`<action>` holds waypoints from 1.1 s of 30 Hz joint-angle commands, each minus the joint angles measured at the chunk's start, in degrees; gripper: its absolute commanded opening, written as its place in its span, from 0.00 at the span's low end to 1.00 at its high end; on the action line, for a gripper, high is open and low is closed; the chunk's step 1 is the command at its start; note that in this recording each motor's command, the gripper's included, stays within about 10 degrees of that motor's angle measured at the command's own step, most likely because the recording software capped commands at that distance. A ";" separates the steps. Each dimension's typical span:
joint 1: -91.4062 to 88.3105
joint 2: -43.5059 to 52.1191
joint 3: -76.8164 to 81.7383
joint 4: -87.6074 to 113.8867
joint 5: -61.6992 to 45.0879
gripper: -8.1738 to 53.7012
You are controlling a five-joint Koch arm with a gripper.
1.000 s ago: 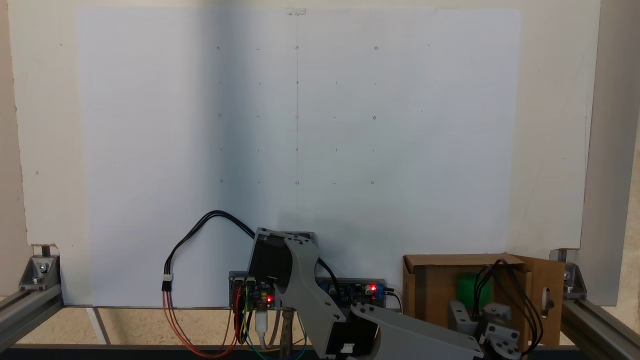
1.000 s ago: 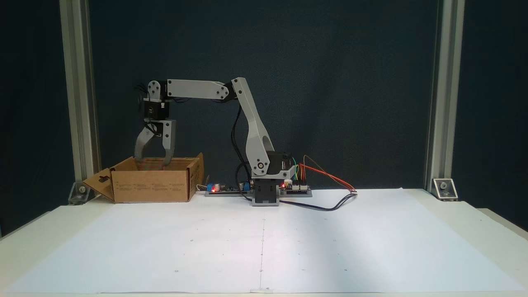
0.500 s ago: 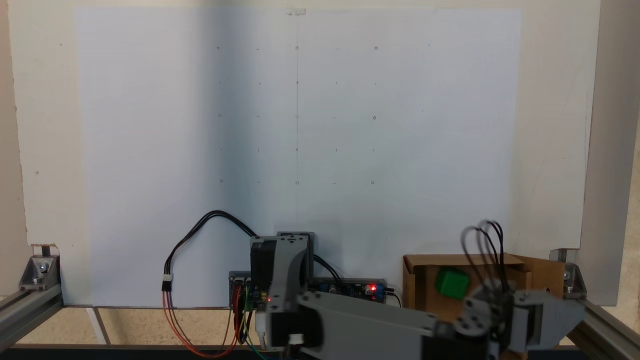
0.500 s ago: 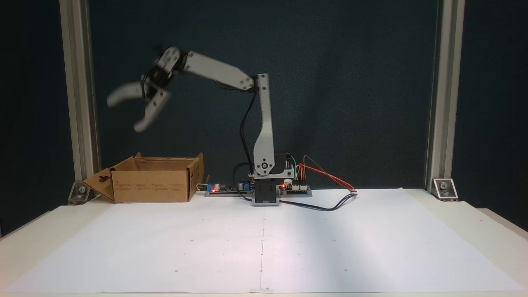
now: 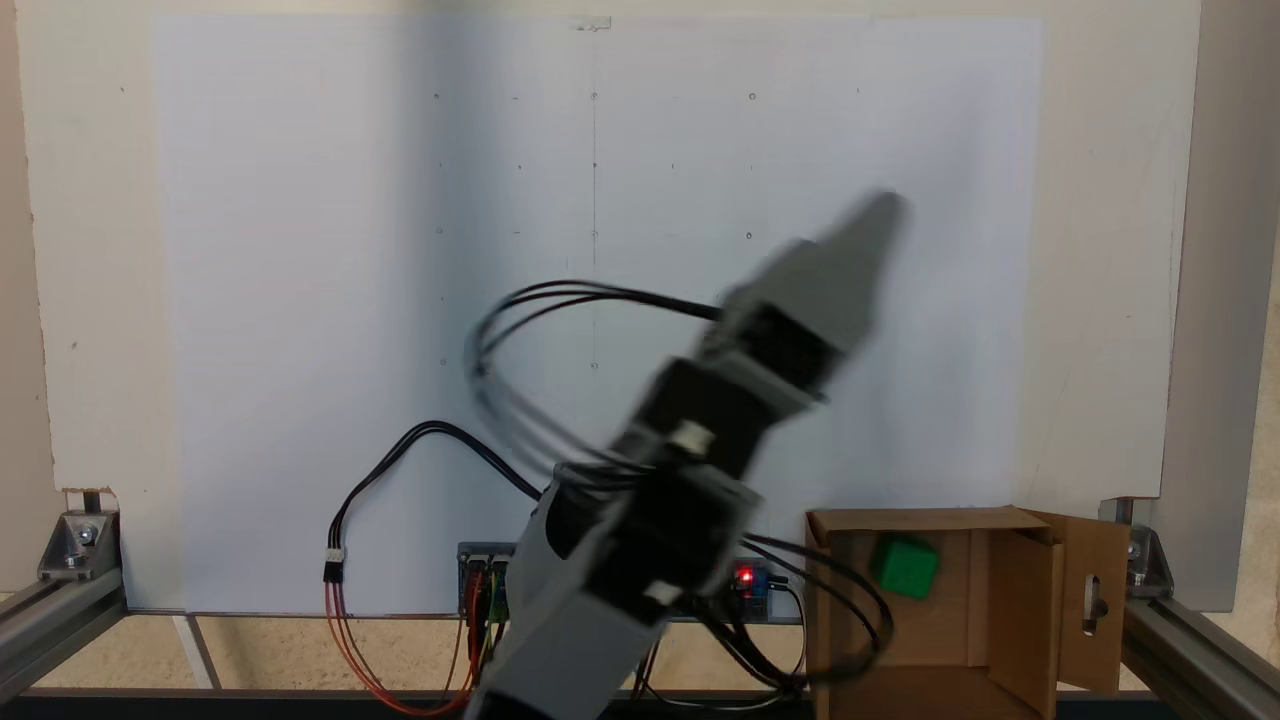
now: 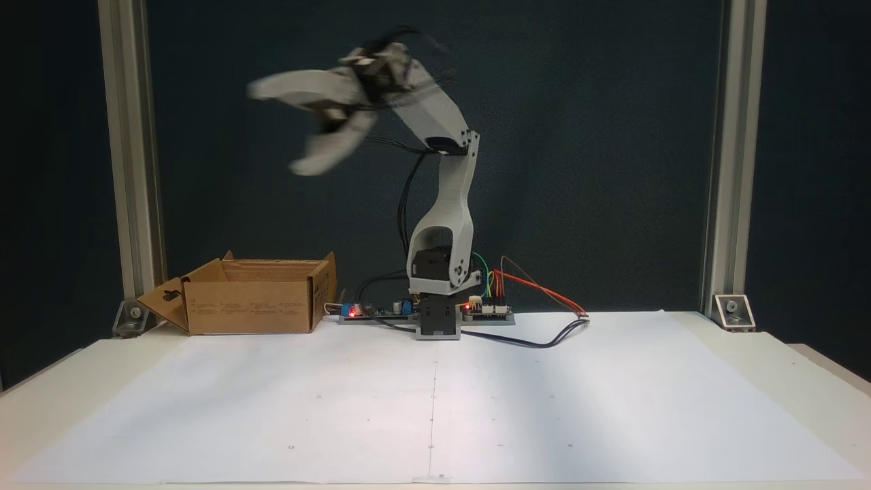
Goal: Grasp a green dice and put it in the bin.
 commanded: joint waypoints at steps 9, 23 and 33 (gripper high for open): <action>-20.65 15.12 27.33 -18.00 0.88 0.86; -23.47 26.28 60.56 -53.15 -2.02 0.85; -23.29 26.37 70.58 -77.15 -2.64 0.83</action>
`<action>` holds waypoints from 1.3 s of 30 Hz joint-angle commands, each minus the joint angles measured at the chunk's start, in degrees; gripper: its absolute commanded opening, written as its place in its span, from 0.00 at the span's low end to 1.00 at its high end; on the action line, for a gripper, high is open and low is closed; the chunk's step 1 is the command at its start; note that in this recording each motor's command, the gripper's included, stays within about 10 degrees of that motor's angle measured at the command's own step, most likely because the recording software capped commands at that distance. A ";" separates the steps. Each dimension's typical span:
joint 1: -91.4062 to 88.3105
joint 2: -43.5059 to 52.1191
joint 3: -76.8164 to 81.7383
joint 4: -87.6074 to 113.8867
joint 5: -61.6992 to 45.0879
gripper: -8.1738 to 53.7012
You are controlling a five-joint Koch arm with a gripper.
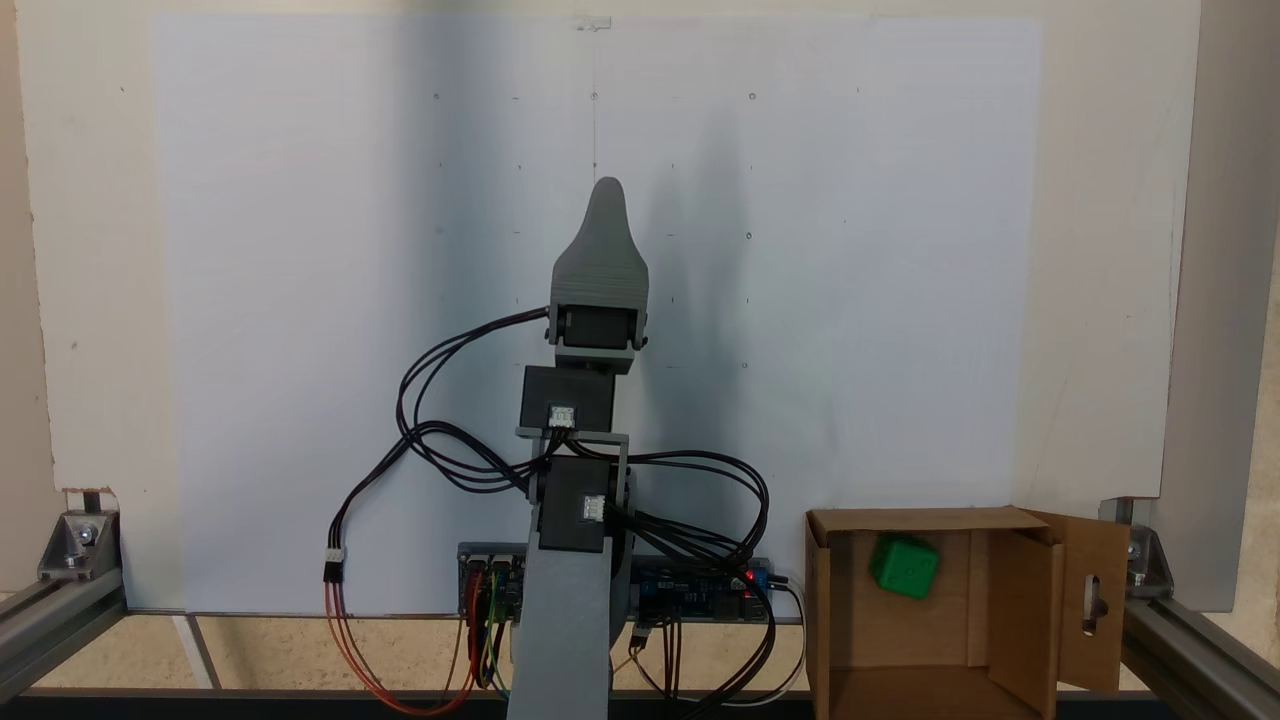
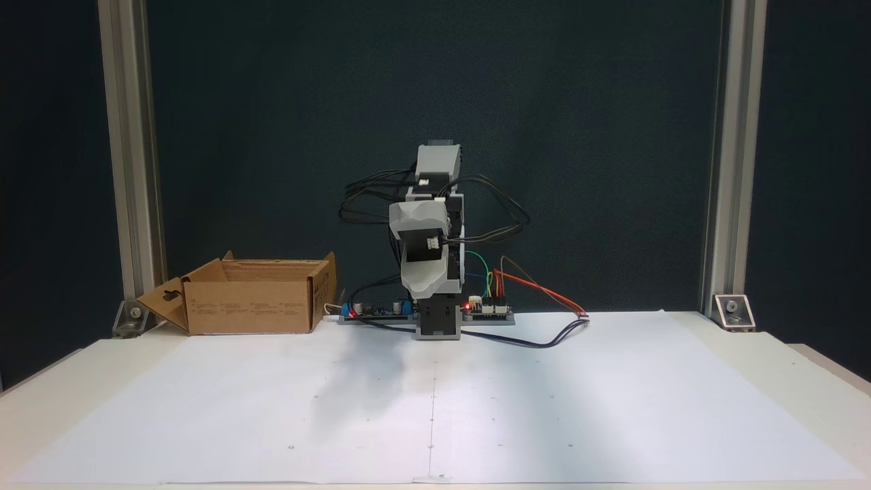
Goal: Grasp a green dice and put it in the bin.
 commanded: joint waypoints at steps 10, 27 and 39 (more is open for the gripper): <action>-0.18 6.59 13.10 -30.21 -2.46 0.85; -0.09 6.50 30.32 -66.62 -2.29 0.87; -0.44 6.24 30.32 -65.92 -2.37 0.87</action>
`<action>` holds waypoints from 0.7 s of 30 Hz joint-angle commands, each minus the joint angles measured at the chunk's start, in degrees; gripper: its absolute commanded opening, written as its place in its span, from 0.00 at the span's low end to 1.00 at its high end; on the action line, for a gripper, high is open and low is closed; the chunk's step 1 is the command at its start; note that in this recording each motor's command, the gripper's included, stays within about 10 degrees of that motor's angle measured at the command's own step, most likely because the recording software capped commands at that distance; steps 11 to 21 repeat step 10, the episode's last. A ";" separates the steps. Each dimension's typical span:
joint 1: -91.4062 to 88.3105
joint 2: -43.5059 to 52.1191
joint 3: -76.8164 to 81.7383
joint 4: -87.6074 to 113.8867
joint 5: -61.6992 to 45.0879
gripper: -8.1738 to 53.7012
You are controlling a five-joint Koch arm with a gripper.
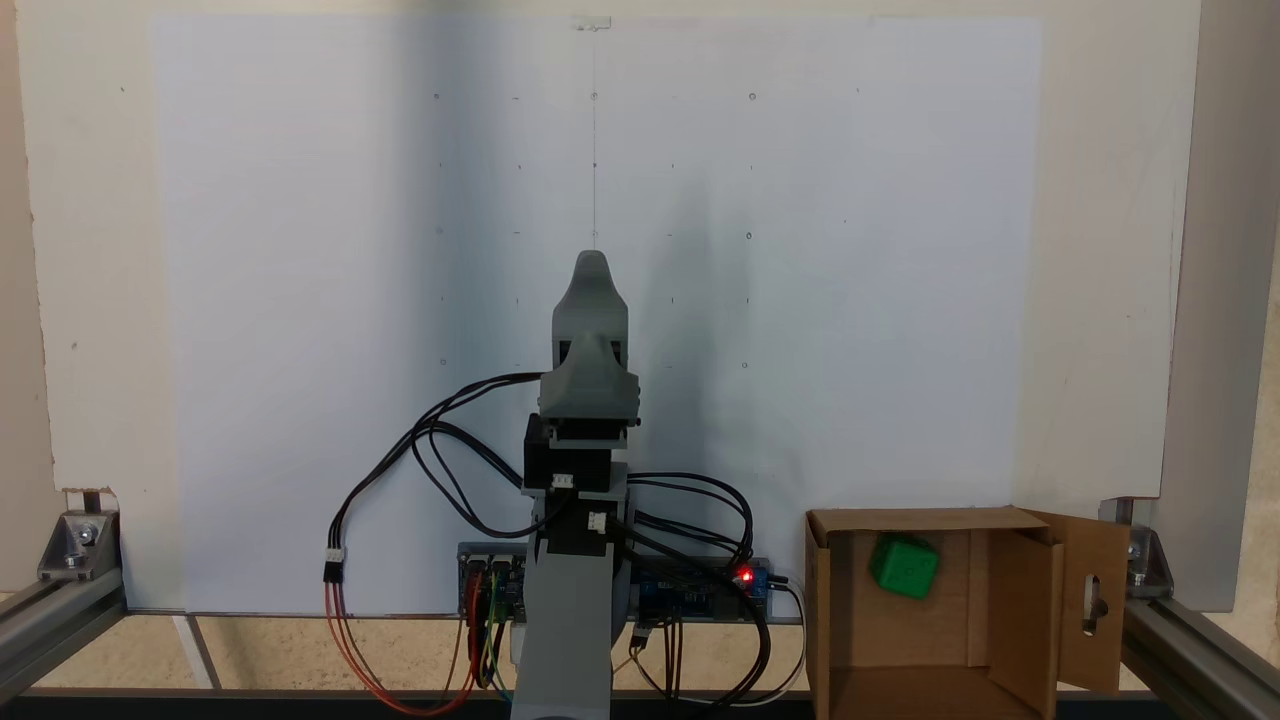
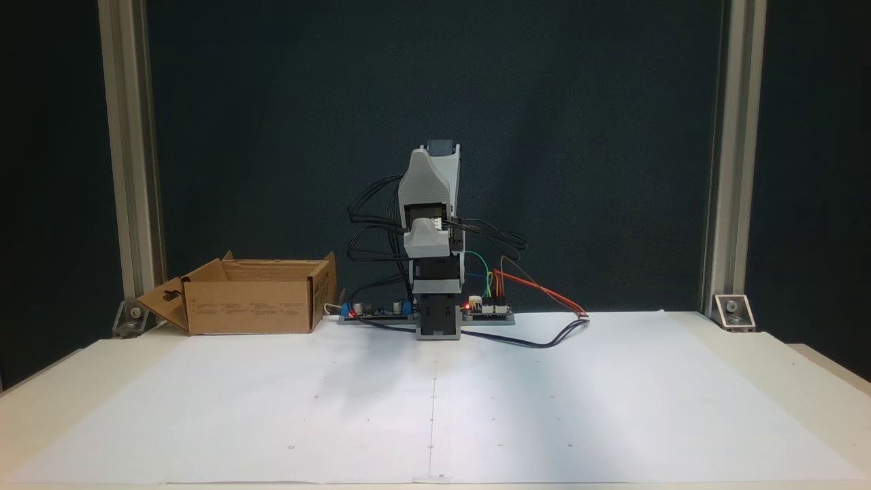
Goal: Grasp a green dice and put it in the bin.
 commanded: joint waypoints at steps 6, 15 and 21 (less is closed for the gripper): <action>-0.35 6.24 3.08 -2.81 -2.20 0.87; -0.26 6.24 3.08 -2.81 -2.20 0.87; -0.26 6.24 3.08 -2.81 -2.20 0.87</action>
